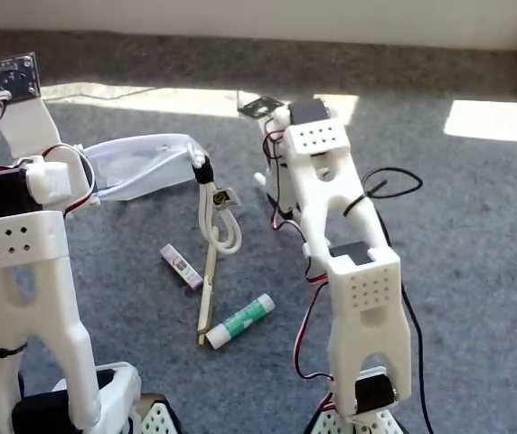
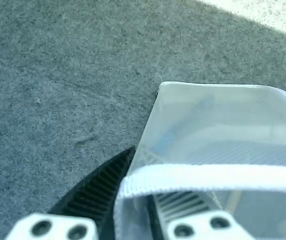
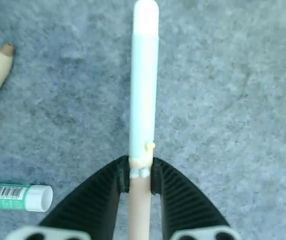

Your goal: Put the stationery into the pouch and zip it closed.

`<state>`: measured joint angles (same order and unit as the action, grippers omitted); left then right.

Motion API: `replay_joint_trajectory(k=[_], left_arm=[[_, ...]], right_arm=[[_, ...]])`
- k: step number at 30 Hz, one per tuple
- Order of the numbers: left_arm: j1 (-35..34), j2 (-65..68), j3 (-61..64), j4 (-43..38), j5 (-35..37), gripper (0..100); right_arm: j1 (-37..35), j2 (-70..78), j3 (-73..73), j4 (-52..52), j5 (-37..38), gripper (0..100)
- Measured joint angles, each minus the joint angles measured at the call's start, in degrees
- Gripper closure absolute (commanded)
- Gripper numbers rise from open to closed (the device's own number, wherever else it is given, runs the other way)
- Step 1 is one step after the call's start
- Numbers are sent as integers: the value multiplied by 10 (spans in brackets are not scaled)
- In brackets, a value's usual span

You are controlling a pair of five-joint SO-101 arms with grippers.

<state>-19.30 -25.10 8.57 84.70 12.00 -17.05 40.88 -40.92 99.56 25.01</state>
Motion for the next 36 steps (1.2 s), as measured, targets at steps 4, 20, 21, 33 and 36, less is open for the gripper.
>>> replay_joint_trajectory(k=[4, 20, 21, 33, 36], left_arm=[[0, 0, 0, 0, 0, 993], [-25, 1, 0, 0, 2, 993], [-25, 1, 0, 0, 2, 993], [-25, 1, 1, 0, 2, 993], [-25, 0, 5, -1, 2, 993]], right_arm=[[1, 0, 0, 0, 0, 807], [-32, 0, 0, -102, 0, 807], [-35, 0, 0, -110, -5, 807], [-45, 50, 0, -215, -53, 840], [-45, 86, 0, -218, -53, 844]])
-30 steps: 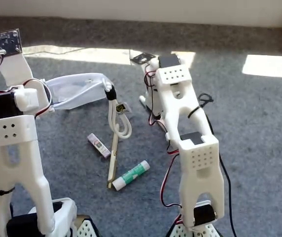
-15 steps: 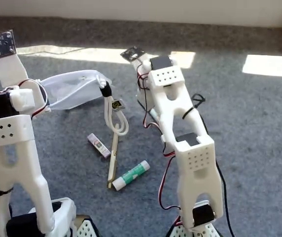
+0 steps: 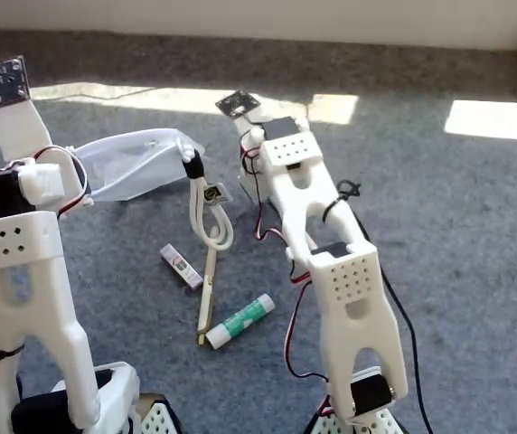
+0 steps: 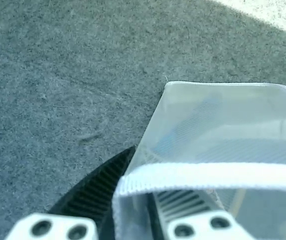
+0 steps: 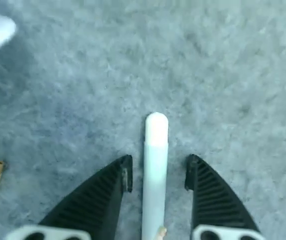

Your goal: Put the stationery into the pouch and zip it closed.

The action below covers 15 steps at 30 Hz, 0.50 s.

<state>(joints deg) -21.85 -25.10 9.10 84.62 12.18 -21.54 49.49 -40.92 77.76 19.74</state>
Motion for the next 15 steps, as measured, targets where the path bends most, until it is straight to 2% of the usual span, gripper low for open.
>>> replay_joint_trajectory(k=[6, 11, 15], left_arm=[[0, 0, 0, -4, 0, 993], [0, 0, 0, -4, 0, 993], [0, 0, 0, -4, 0, 993]], right_arm=[[2, 30, -44, -3, -2, 850], [4, 35, -54, -4, -2, 960], [4, 35, -55, -6, -2, 983]])
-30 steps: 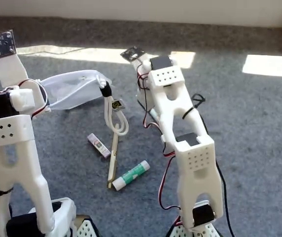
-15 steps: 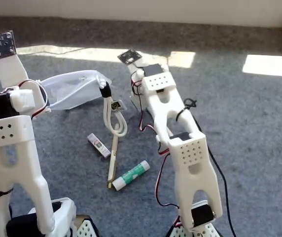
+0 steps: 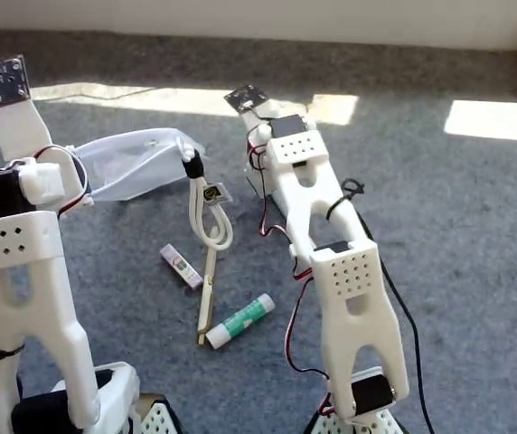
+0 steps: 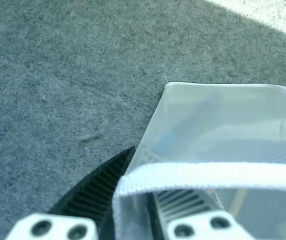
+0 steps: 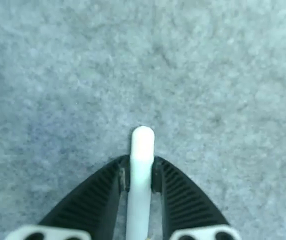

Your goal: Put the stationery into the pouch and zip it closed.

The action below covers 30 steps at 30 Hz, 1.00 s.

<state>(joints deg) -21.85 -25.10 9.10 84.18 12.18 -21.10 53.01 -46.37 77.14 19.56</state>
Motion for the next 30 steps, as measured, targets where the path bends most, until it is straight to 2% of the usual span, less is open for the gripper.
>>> replay_joint_trajectory(k=[6, 23, 30], left_arm=[[0, 0, 0, 0, 0, 993], [3, 0, 0, 0, 0, 993], [28, -2, 0, -5, -1, 993]], right_arm=[[0, 2, -14, 23, 0, 992], [26, 9, -207, 217, -45, 994], [40, 9, -248, 228, -76, 994]])
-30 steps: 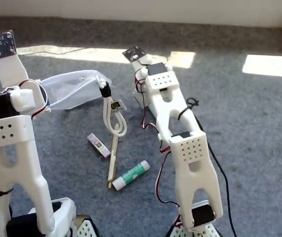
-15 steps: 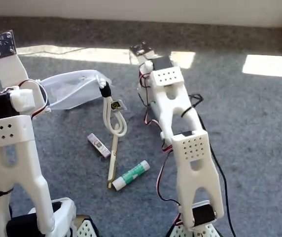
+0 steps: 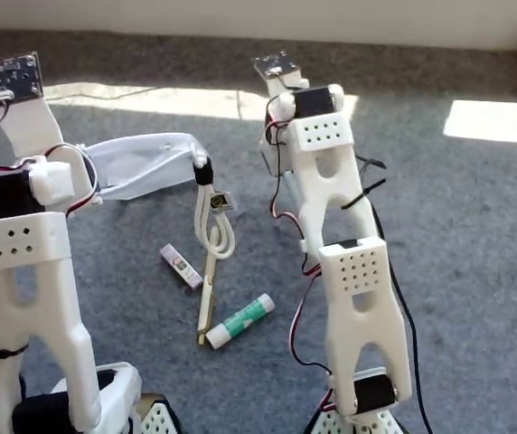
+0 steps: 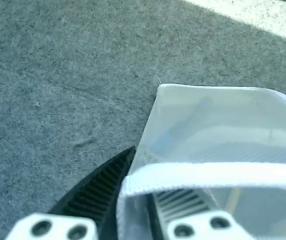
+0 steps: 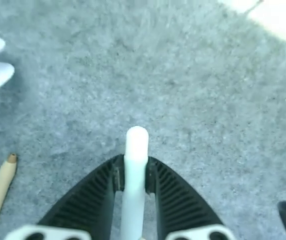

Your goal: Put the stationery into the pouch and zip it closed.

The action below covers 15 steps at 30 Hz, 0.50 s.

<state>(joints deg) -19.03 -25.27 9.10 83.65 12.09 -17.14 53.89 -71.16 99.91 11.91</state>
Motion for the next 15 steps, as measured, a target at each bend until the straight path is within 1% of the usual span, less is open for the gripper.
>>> replay_joint_trajectory(k=[8, 11, 15], left_arm=[[39, -2, 0, -11, -1, 993], [41, 0, 0, -19, 2, 993], [41, 1, 2, -27, 18, 993]], right_arm=[[11, -5, 0, 0, -3, 994], [11, -47, 18, 1, -3, 994], [11, -129, 92, 1, -3, 994]])
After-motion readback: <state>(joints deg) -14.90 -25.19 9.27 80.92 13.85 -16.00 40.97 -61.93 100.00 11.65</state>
